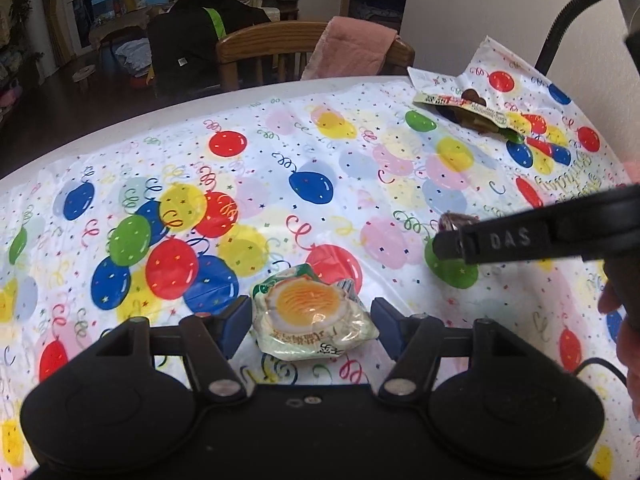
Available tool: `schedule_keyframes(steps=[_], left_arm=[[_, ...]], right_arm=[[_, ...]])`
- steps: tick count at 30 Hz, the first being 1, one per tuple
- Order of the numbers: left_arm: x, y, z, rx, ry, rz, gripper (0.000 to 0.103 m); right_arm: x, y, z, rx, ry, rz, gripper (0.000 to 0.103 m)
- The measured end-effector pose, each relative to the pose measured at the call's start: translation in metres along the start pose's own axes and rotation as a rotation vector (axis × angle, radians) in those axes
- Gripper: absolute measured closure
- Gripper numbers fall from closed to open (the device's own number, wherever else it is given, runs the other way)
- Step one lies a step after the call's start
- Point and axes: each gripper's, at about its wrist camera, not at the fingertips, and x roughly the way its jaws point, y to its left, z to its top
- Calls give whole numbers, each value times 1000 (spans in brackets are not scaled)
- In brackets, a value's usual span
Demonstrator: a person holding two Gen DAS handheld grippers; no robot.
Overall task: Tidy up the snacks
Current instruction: 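Grasp the round wrapped cake with the left tool while the right tool grasps the brown chocolate, then carry the cake and chocolate into the red box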
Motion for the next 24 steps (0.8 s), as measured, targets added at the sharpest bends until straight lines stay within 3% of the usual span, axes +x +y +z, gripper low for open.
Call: schedule_keyframes(steps=[24], left_arm=[[-117,56,-37,-106,-41,-4,39]], right_arm=[[-117,77,-49,-177,-64,142,68]])
